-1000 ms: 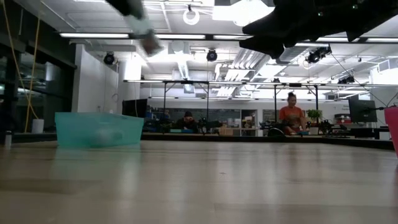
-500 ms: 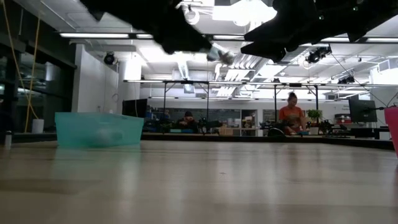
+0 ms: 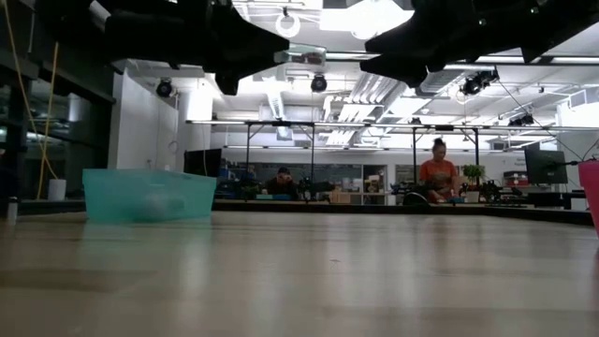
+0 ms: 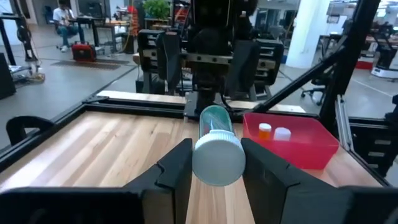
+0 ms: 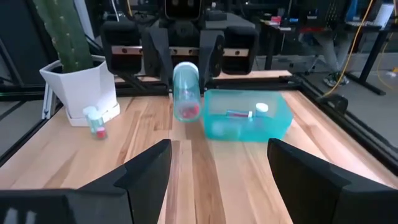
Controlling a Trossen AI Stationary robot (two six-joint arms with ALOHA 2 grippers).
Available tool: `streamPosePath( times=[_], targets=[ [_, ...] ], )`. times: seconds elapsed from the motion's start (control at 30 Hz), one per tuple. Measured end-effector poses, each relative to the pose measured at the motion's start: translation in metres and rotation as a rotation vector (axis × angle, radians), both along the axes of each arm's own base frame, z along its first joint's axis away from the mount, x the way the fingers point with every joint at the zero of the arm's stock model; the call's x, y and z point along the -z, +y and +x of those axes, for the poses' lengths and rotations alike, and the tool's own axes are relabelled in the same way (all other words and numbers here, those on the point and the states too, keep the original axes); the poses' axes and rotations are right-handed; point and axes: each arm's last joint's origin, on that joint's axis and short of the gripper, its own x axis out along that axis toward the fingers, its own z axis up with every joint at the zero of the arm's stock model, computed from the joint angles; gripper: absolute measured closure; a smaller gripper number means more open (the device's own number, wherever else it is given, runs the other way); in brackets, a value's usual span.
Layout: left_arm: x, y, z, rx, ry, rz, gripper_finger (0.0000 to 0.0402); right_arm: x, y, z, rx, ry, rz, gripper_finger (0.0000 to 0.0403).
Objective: Pick and place medicine bottles into bin by pill shape (circle, oval)
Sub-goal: Put the bottom blue capsule bottle into the blue bin
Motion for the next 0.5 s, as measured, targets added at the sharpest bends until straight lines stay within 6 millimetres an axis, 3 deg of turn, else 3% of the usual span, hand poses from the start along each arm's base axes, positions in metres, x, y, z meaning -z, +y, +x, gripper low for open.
streamPosePath(
  times=[0.5],
  targets=[
    [0.0008, 0.0, -0.0005, 0.0, 0.005, 0.004, 0.0291, -0.0002, 0.0001, 0.0, -0.001, -0.002, -0.008, 0.0143]
  ],
)
